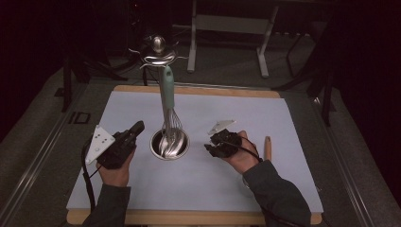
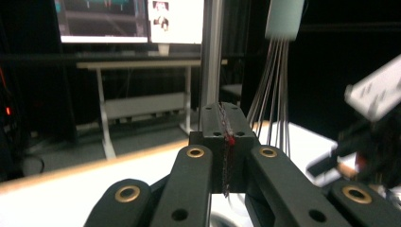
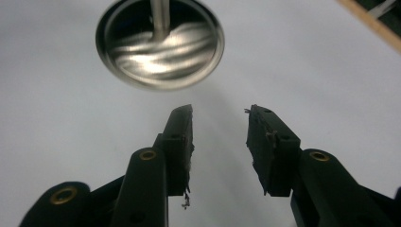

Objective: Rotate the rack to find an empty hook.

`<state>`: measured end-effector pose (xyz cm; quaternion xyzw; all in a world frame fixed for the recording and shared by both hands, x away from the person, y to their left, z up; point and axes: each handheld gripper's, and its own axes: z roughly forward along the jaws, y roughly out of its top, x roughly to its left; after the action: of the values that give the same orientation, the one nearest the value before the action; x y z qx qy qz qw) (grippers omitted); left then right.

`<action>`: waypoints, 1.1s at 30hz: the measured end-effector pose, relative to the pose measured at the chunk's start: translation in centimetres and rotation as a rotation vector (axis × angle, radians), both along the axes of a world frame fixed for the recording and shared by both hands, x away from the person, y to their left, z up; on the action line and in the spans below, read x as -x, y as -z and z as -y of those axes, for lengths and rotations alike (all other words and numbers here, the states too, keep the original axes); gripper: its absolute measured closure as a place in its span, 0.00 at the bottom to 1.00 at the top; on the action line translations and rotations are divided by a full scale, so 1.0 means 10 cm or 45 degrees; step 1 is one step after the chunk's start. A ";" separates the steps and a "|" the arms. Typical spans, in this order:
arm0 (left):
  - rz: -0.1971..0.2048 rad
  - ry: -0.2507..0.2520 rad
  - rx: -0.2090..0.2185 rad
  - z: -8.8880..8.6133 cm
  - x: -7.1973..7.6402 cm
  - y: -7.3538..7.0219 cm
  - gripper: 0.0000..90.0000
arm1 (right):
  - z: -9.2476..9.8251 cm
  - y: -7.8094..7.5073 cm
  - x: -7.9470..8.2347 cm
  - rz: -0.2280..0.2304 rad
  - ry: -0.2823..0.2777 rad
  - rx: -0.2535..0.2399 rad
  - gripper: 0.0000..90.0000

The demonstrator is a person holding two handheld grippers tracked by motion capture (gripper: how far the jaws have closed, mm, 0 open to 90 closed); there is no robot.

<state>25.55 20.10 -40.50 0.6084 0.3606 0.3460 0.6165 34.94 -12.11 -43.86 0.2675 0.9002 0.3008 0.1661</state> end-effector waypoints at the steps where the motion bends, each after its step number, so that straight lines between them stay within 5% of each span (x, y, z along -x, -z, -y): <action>1: 0.020 -0.004 0.008 0.00 0.00 -0.05 1.00 | 0.00 0.07 0.00 -0.022 0.005 0.003 0.67; 18: 0.344 0.035 0.102 0.18 -0.17 -0.76 1.00 | 0.11 0.31 0.05 -0.067 0.021 -0.023 0.66; 33: 0.423 0.060 0.160 0.22 -0.27 -1.03 1.00 | 0.17 0.34 0.07 -0.073 0.036 -0.045 0.66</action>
<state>28.27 17.93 -30.16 0.5115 0.2603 0.4039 0.7124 34.26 -13.85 -47.26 0.2917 0.8952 0.3066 0.1396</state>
